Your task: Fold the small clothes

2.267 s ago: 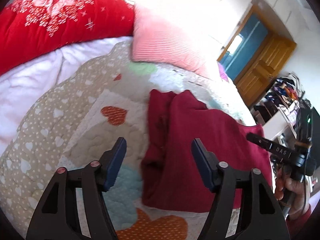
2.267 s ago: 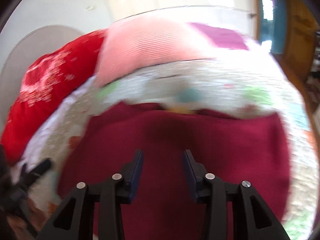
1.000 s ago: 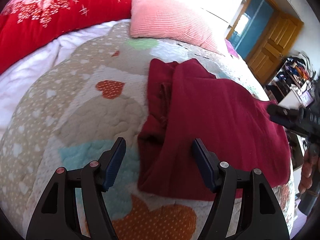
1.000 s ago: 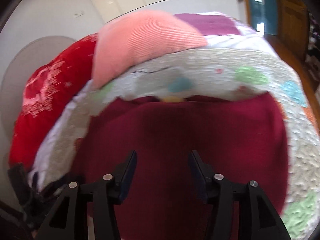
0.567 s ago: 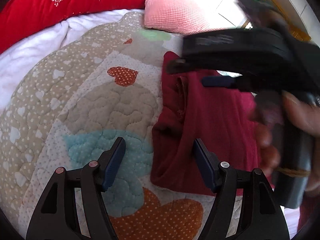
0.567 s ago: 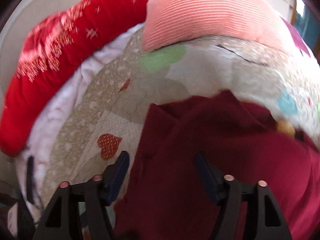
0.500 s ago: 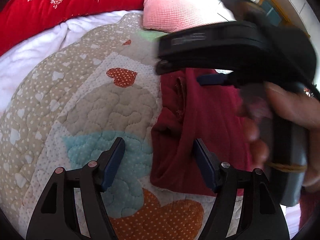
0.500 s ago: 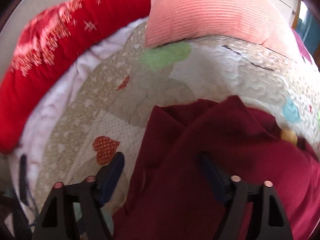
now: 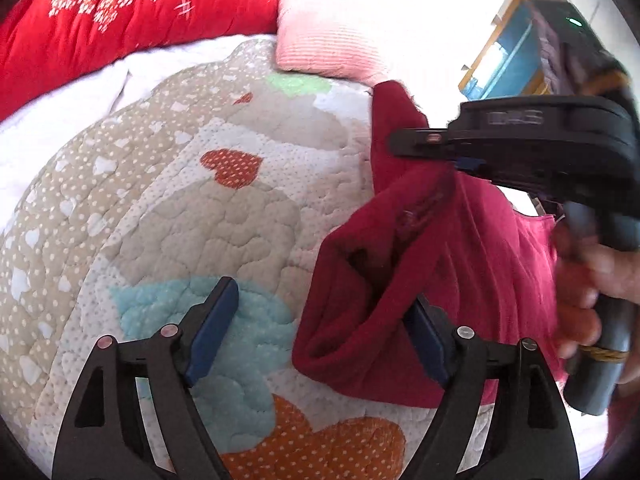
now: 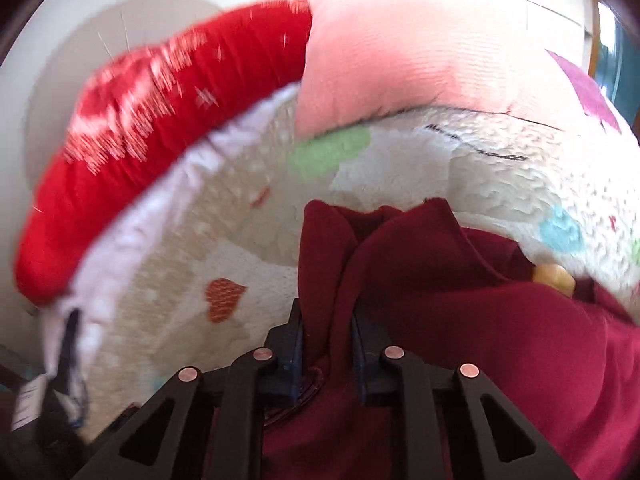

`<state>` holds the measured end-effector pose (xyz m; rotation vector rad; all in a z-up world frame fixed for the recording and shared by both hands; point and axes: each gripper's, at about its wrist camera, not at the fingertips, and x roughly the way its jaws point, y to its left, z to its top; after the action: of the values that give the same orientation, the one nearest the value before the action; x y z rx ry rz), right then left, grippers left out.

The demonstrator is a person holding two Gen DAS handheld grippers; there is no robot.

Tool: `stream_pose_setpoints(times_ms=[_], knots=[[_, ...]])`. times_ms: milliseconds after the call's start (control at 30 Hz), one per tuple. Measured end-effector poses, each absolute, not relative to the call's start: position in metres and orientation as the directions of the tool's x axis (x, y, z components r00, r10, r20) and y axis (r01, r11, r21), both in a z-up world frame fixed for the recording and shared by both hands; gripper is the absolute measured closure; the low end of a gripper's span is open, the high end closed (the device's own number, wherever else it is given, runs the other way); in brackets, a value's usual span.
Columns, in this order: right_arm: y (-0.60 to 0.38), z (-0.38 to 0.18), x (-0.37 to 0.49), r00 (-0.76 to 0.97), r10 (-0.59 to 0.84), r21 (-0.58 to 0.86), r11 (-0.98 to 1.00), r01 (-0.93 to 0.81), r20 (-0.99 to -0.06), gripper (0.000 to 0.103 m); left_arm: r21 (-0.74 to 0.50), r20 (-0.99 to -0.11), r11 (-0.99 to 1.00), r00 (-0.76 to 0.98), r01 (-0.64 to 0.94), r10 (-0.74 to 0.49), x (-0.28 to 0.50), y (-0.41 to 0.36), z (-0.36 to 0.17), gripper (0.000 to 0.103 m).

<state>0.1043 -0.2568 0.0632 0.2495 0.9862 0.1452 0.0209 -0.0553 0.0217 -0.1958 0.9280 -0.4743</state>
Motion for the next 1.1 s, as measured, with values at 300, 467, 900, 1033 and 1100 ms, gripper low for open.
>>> stream_pose_setpoints(times_ms=[300,467,900,1033,1100], knots=[[-0.29,0.09,0.063,0.63,0.268,0.351,0.936,0.007,-0.729,0.086,-0.4,-0.604,0.773,0.493,0.492,-0.627,-0.017,-0.089,0.069,0.083],[-0.335,0.122,0.025,0.706,0.24,0.36,0.933,0.023,-0.666,0.087,-0.341,-0.558,0.682,0.445,0.647,-0.701,-0.062,-0.148,0.11,0.083],[-0.481,0.072,-0.056,0.67,0.05,0.374,0.86,0.349,-0.741,0.088,-0.315,-0.676,0.542,0.216,0.779,-0.704,-0.098,-0.304,0.077,0.083],[-0.495,0.047,-0.061,0.662,0.087,0.436,0.813,0.385,-0.745,0.086,-0.29,-0.713,0.531,0.19,0.796,-0.675,-0.104,-0.298,0.081,0.082],[-0.502,0.057,-0.073,0.686,0.085,0.467,0.792,0.394,-0.723,0.073,-0.289,-0.707,0.515,0.182,0.807,-0.684,-0.102,-0.281,0.093,0.08]])
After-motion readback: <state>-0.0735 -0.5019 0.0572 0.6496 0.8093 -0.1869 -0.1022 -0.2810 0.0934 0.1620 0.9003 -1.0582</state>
